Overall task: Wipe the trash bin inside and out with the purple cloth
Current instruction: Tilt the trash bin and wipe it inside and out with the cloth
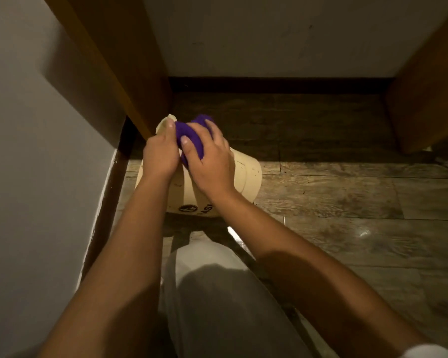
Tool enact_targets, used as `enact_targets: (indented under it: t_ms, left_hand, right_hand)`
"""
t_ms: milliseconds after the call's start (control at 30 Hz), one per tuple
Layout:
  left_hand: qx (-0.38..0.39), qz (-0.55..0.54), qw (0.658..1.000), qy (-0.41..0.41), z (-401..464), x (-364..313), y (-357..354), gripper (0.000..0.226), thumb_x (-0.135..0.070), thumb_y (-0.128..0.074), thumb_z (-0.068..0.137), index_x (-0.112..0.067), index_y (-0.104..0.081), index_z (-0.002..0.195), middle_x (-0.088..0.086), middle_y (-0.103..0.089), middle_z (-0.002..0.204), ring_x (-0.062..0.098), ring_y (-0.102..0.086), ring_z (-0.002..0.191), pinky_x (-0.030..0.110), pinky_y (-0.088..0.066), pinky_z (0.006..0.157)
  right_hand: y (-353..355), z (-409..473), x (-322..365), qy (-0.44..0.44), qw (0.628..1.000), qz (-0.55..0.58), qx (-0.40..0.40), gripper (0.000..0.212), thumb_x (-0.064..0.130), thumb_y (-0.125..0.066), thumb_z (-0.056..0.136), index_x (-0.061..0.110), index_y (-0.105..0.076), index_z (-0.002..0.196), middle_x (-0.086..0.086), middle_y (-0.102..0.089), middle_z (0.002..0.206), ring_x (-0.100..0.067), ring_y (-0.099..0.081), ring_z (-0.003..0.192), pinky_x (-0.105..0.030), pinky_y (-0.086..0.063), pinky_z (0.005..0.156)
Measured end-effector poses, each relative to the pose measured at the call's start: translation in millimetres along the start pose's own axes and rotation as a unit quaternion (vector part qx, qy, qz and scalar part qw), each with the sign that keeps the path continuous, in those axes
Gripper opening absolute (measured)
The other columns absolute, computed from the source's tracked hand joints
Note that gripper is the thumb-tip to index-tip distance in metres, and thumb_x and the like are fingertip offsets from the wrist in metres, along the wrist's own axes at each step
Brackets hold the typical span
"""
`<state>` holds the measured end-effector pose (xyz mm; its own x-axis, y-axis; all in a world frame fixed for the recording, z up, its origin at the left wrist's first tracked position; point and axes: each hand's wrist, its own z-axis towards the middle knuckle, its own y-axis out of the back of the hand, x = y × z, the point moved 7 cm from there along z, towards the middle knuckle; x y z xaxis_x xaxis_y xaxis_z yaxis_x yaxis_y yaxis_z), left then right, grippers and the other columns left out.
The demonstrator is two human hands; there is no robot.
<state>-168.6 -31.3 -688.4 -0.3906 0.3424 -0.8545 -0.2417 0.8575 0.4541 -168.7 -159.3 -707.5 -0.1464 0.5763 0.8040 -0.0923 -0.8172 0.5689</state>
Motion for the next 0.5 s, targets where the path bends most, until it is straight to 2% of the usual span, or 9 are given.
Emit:
enact_targets:
  t_ms: [67,133,233,367,433,500]
  left_hand:
    - [-0.005,0.013,1.0,-0.016,-1.0,7.3,3.7,0.058,-0.062,-0.038,0.101,-0.014,-0.07,0.095,-0.002,-0.065,0.08,0.01,-0.06,0.072,0.03,-0.043,0.065]
    - [-0.018,0.022,0.999,-0.022,1.0,16.5,10.5,0.048,-0.056,-0.043,0.102,-0.016,-0.066,0.09,-0.004,-0.059,0.076,0.008,-0.055,0.068,0.027,-0.039,0.06]
    - [-0.02,0.046,0.998,-0.038,-0.4,20.0,13.2,0.044,-0.051,-0.042,0.104,-0.016,-0.066,0.094,-0.003,-0.058,0.079,0.01,-0.054,0.072,0.028,-0.036,0.059]
    - [-0.007,0.077,0.996,-0.054,-9.7,12.9,2.6,0.047,-0.052,-0.039,0.104,-0.015,-0.068,0.101,0.0,-0.061,0.089,0.014,-0.057,0.083,0.03,-0.039,0.066]
    - [0.004,0.075,0.996,-0.057,-15.1,7.6,-1.0,0.04,-0.052,-0.037,0.105,-0.021,-0.062,0.098,-0.006,-0.059,0.087,0.009,-0.054,0.082,0.028,-0.038,0.066]
    - [0.03,0.072,0.995,-0.057,-18.5,0.0,-8.9,0.036,-0.053,-0.033,0.106,-0.028,-0.057,0.096,-0.011,-0.057,0.087,0.006,-0.053,0.082,0.027,-0.038,0.067]
  right_hand:
    - [-1.0,-3.6,-20.3,0.0,0.997,-0.06,-0.051,0.042,0.051,-0.047,0.1,0.033,-0.057,0.136,-0.005,-0.052,0.149,-0.028,-0.051,0.132,-0.049,-0.041,0.107]
    - [5.8,-3.6,-52.8,-0.055,0.991,-0.095,-0.075,0.037,0.05,-0.049,0.097,0.034,-0.06,0.127,-0.004,-0.056,0.142,-0.028,-0.057,0.123,-0.05,-0.045,0.104]
    - [27.0,-8.2,-112.0,-0.169,0.978,-0.099,-0.076,0.035,0.051,-0.047,0.096,0.034,-0.063,0.123,-0.002,-0.056,0.139,-0.026,-0.059,0.113,-0.048,-0.053,0.095]
    - [52.8,-17.7,-167.0,-0.297,0.952,-0.031,-0.066,0.033,0.042,-0.052,0.102,0.025,-0.063,0.129,-0.004,-0.062,0.127,-0.025,-0.062,0.11,-0.041,-0.052,0.093]
    - [53.5,-16.5,-152.0,-0.286,0.955,0.0,-0.078,0.031,0.037,-0.055,0.103,0.023,-0.064,0.129,-0.002,-0.063,0.128,-0.02,-0.061,0.11,-0.037,-0.051,0.093]
    - [45.0,-12.0,-108.1,-0.216,0.972,0.03,-0.087,0.032,0.034,-0.057,0.103,0.021,-0.064,0.132,0.002,-0.06,0.136,-0.011,-0.057,0.109,-0.032,-0.049,0.094]
